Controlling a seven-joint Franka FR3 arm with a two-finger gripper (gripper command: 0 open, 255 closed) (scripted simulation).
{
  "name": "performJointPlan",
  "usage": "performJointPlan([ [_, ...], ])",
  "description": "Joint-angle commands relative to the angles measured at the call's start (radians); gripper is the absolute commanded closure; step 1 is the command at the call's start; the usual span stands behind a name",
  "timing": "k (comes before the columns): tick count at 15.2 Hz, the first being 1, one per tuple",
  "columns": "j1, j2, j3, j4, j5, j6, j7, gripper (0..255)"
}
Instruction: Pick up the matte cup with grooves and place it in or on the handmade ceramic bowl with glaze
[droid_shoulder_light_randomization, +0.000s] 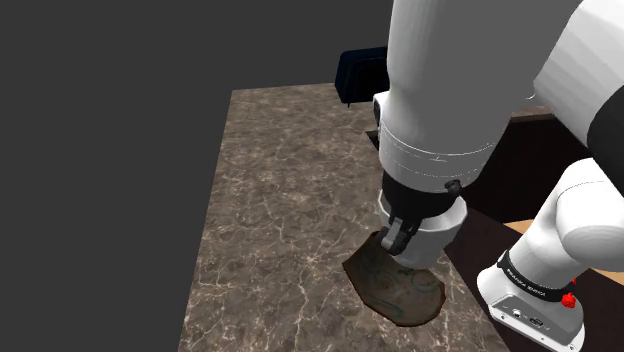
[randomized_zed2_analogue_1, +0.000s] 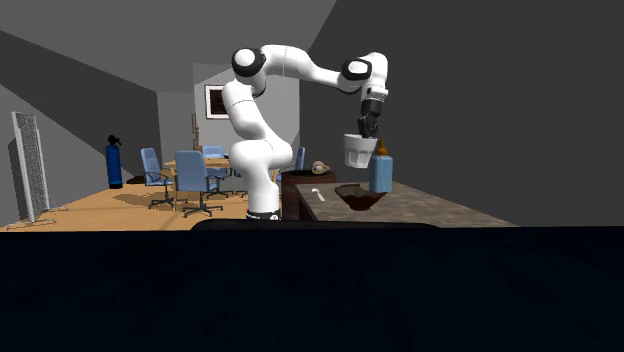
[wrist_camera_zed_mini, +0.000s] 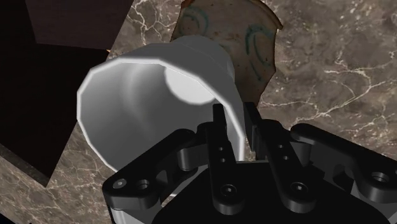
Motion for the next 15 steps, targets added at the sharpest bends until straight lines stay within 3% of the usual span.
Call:
performJointPlan([
  [1, 0.001, 0.001, 0.008, -0.02, 0.004, 0.021, 0.004, 255],
  [15, -0.001, 0.033, 0.08, -0.182, 0.029, 0.216, 0.03, 255],
])
